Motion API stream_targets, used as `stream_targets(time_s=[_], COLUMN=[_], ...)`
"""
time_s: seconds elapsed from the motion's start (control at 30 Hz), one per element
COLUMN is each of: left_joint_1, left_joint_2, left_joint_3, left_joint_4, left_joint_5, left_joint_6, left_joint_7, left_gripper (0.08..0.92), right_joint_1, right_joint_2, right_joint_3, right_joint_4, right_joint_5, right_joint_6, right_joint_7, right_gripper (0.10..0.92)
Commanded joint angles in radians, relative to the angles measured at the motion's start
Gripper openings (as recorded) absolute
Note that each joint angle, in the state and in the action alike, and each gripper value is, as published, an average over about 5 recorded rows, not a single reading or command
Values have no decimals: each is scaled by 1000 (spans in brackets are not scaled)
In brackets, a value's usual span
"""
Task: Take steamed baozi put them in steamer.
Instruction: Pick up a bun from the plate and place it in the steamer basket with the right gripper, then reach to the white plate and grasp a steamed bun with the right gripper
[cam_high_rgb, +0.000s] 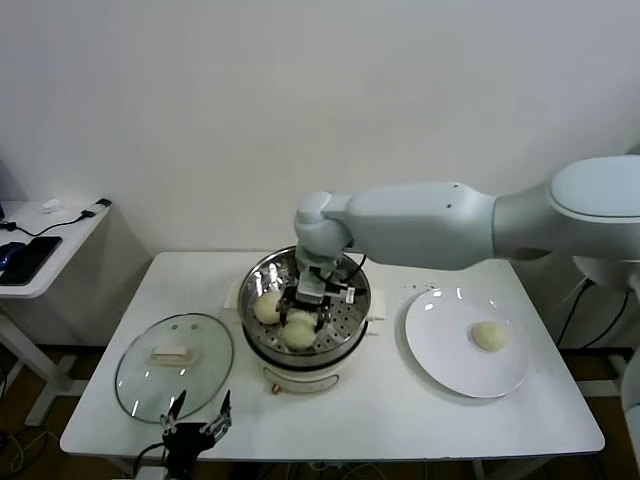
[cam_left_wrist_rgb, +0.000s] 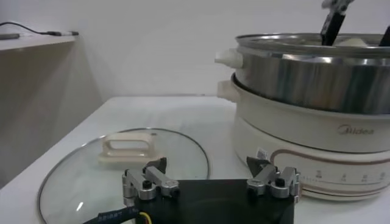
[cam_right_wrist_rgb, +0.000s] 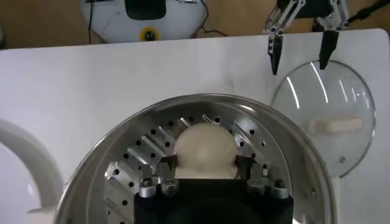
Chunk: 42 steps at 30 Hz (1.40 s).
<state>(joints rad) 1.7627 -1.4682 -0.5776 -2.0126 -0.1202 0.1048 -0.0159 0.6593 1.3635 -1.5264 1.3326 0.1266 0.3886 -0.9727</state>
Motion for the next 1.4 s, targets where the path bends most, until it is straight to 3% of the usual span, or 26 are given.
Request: stream_targets(time_s=[0.03, 0.2, 0.4, 0.63, 0.97, 1.17, 1.4], left_joint_1=[0, -3, -5, -5, -4, -12, -10], left_joint_2=[1, 2, 2, 0, -1, 0, -1], left_joint_3=[-1, -2, -1, 3, 13, 15, 14], left_joint_4=[1, 2, 4, -1, -8, -8, -21], left_joint_5=[-1, -2, -2, 0, -4, -17, -28], left_joint_6=[-1, 1, 1, 3, -2, -2, -1], left_joint_7=[0, 0, -1, 1, 0, -2, 0], left_gripper=[823, 823, 823, 823, 823, 823, 823], right_joint_1=[-72, -65, -28, 103, 274, 251, 33], right_joint_2=[44, 41, 16, -99, -486, -704, -808], right_joint_3=[2, 3, 11, 17, -146, -227, -125], right_joint_4=[-67, -77, -77, -57, -66, -50, -123], right_joint_5=[-36, -17, 30, 159, 436, 406, 242], right_joint_6=[37, 45, 71, 60, -306, -424, -448], right_joint_7=[20, 11, 21, -49, -104, -128, -121], right_gripper=[653, 669, 797, 822, 823, 823, 823])
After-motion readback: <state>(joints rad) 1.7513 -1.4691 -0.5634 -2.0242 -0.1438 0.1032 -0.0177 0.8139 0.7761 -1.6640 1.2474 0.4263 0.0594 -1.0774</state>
